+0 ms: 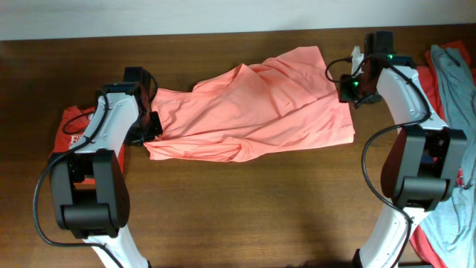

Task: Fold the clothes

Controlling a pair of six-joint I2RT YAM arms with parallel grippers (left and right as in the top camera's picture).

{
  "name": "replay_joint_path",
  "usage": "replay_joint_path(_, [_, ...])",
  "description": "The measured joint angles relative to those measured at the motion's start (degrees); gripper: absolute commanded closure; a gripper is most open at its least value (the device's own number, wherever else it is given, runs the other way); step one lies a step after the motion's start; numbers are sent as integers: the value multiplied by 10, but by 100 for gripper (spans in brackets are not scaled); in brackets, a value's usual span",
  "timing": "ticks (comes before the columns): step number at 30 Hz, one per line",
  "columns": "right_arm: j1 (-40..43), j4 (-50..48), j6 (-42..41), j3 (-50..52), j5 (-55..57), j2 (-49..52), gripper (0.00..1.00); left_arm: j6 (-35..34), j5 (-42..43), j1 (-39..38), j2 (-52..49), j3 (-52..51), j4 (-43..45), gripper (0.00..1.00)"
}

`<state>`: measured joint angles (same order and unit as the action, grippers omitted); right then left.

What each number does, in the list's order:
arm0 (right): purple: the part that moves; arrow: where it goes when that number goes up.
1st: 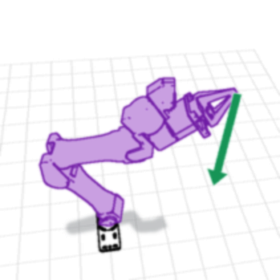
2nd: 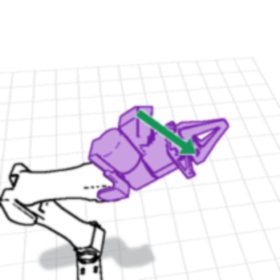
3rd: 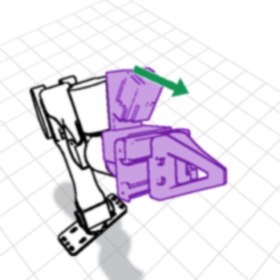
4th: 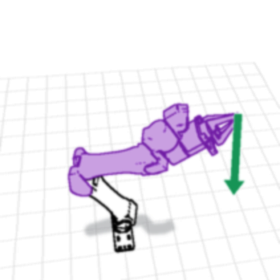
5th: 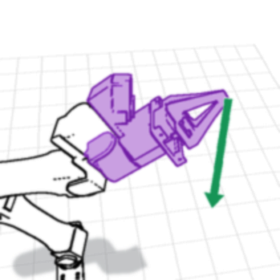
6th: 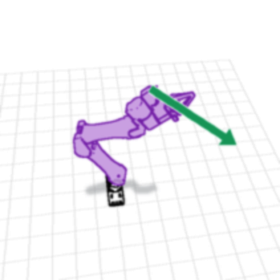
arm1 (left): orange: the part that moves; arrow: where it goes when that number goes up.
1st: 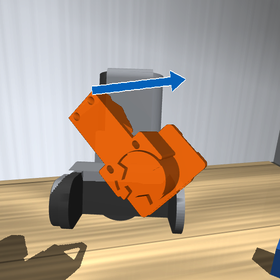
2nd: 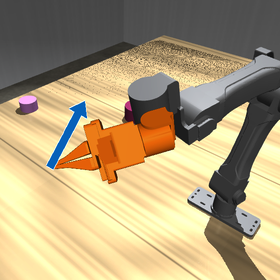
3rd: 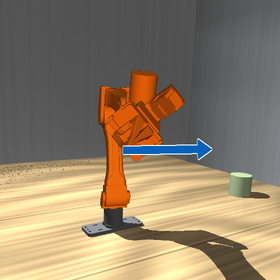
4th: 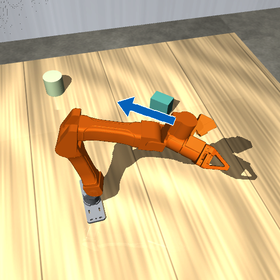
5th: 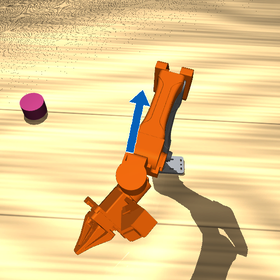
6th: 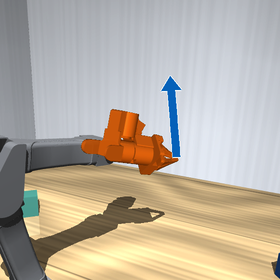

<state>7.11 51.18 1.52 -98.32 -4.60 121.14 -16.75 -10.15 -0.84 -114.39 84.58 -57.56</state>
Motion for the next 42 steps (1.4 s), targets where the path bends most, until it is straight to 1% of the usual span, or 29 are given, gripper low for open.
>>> replay_joint_path(2, [5,26,1,0,0,0,53,0,0,0,0,0,0,80])
replay_joint_path(3, [8,42,0,0,0,0,53,0,0,0,0,0,0,75])
replay_joint_path(5, [11,64,1,2,0,0,52,1,0,0,0,0,0,58])
replay_joint_path(7, [14,72,1,11,0,0,52,-1,0,0,0,0,0,54])
replay_joint_path(16, [14,35,1,108,0,0,53,-2,0,0,0,0,-2,53])
replay_joint_path(17, [14,28,2,120,0,0,55,-2,0,0,0,0,-4,54])
replay_joint_path(18, [14,24,2,128,2,0,66,-2,0,0,0,0,-8,54])
replay_joint_path(19, [14,14,3,136,3,-4,74,-2,1,0,0,0,-13,54])
replay_joint_path(20, [14,9,1,141,6,-7,84,-2,1,0,0,0,-16,55])
replay_joint_path(21, [14,6,0,147,6,-10,91,-2,1,0,0,-1,-17,61])
replay_joint_path(22, [15,4,3,151,6,-12,96,-2,1,0,0,0,-18,73])
replay_joint_path(23, [15,4,2,155,5,-13,96,-3,2,0,0,0,-18,83])
replay_joint_path(24, [15,4,0,155,6,-14,96,-2,2,0,0,0,-17,90])
replay_joint_path(25, [15,4,2,156,5,-15,96,-1,2,0,0,-1,-18,96])
replay_joint_path(26, [15,5,2,156,5,-15,96,-2,2,0,0,-1,-17,99])
replay_joint_path(28, [15,12,2,156,4,-15,96,-3,3,0,0,-1,-9,100])
replay_joint_path(30, [15,31,2,156,2,-15,96,-2,3,0,0,-1,7,99])
replay_joint_path(33, [16,83,2,159,2,-15,96,-2,3,0,0,-1,24,99])
replay_joint_path(38, [18,174,0,173,5,-9,96,-2,3,0,0,-1,24,99])
replay_joint_path(42, [19,222,0,178,6,-1,96,-2,3,0,0,-1,24,99])
